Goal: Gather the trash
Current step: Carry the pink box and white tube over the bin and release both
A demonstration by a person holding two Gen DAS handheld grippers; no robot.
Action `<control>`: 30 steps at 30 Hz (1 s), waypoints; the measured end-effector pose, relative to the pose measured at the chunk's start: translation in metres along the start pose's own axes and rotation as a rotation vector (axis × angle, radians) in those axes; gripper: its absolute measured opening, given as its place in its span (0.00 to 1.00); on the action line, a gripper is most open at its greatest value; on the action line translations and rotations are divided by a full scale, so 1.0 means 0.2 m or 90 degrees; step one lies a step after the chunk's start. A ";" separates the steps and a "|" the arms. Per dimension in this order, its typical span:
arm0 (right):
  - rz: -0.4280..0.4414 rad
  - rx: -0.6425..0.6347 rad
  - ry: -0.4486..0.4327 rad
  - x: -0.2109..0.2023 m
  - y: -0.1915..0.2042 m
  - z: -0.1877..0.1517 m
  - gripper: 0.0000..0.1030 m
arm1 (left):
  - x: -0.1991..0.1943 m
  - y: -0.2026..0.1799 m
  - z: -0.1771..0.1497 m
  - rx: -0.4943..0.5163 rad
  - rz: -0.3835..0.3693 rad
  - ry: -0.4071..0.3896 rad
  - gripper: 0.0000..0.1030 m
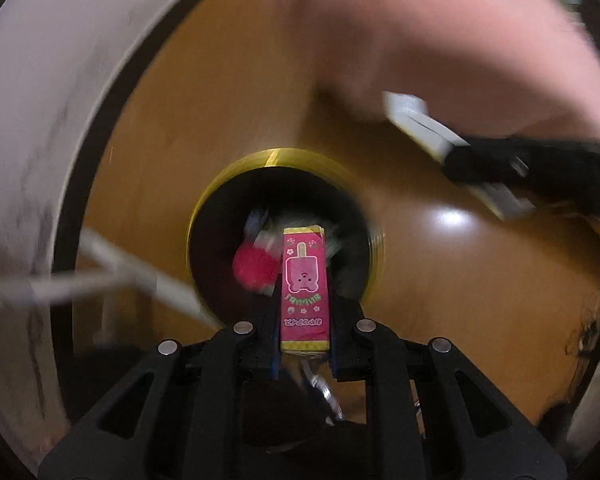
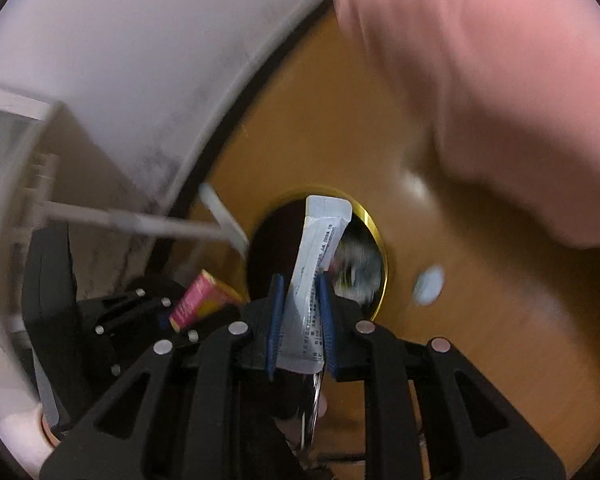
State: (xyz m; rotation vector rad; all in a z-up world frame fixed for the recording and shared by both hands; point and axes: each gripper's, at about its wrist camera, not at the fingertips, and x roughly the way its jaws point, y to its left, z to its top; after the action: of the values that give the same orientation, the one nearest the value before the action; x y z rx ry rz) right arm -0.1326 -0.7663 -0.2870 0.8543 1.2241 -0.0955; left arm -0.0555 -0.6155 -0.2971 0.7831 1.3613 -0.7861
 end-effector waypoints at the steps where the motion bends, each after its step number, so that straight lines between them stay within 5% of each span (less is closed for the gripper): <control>1: 0.001 0.013 0.029 0.12 -0.03 0.01 0.18 | 0.09 0.04 -0.01 -0.012 0.009 0.027 0.16; 5: 0.008 0.052 0.119 0.48 -0.08 0.06 0.18 | 0.25 0.15 -0.02 -0.038 -0.004 0.092 0.16; 13: 0.015 0.060 0.124 0.51 -0.13 0.08 0.23 | 0.26 0.13 0.01 -0.039 0.004 0.083 0.18; 14: 0.024 0.069 0.120 0.50 -0.12 0.08 0.30 | 0.26 0.13 0.01 -0.042 0.000 0.081 0.37; 15: 0.033 0.088 0.118 0.49 -0.13 0.08 0.58 | 0.27 0.14 0.02 -0.047 -0.005 0.078 0.80; 16: 0.040 0.110 0.113 0.46 -0.15 0.08 0.78 | 0.25 0.14 0.03 -0.055 -0.007 0.060 0.92; 20: 0.029 0.136 0.079 0.29 -0.22 0.11 0.79 | 0.15 0.09 0.04 -0.040 -0.027 0.012 0.93; 22: 0.009 0.143 0.046 0.15 -0.24 0.12 0.79 | 0.05 0.02 0.02 -0.019 -0.045 -0.013 0.93; 25: -0.100 0.126 -0.055 -0.21 -0.24 0.12 0.85 | -0.19 -0.11 -0.01 0.025 -0.083 -0.075 0.93; 30: -0.277 0.105 -0.308 -0.92 -0.17 -0.09 0.93 | -1.02 -0.29 -0.22 0.133 -0.179 -0.296 0.93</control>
State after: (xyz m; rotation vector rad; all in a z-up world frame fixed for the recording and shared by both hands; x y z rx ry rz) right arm -0.2320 -0.8465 -0.1492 0.6405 0.9300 -0.7222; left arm -0.1385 -0.6027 -0.0973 0.5262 0.9867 -1.2615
